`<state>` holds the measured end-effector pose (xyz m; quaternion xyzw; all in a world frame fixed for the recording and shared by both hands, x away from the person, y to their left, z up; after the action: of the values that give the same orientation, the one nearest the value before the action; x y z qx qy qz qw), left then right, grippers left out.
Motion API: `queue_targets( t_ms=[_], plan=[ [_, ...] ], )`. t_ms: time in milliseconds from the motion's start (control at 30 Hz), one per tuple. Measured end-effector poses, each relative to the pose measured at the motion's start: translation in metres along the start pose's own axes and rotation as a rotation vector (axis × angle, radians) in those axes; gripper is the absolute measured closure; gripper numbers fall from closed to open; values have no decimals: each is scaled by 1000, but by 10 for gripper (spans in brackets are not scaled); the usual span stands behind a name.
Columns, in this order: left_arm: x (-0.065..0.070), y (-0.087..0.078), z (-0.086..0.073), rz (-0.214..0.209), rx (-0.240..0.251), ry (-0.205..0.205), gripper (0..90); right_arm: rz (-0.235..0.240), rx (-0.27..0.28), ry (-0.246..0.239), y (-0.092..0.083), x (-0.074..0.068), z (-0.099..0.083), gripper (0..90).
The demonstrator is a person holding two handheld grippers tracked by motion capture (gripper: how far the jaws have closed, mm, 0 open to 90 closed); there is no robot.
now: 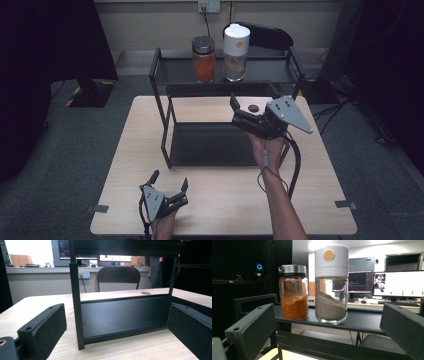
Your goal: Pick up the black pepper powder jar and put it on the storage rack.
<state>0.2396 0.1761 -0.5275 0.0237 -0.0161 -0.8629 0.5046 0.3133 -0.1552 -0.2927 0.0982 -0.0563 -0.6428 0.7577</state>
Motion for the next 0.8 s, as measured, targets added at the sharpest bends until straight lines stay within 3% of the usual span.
queue_targets(
  t_ms=[267, 400, 800],
  plan=[
    [0, 0, 0, 0, 0, 0, 17, -25, 33, -21, -25, 0, -15, 0],
    [0, 0, 0, 0, 0, 0, 18, -35, 32, -37, -34, 1, -23, 0],
    [0, 0, 0, 0, 0, 0, 18, -44, 16, -27, -56, 11, -53, 0]
  ],
)
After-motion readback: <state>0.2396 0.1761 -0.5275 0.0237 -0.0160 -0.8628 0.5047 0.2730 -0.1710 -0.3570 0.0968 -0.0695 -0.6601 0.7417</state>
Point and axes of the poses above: each handheld gripper's, and its own axes: y roughly forward along the jaws, z roughly out of its top, x roughly to its right, the point moved 8 cm from there along y, roughly forward along the jaws, and after that the axes turned 13 degrees about -z, right-handed, at the moved point
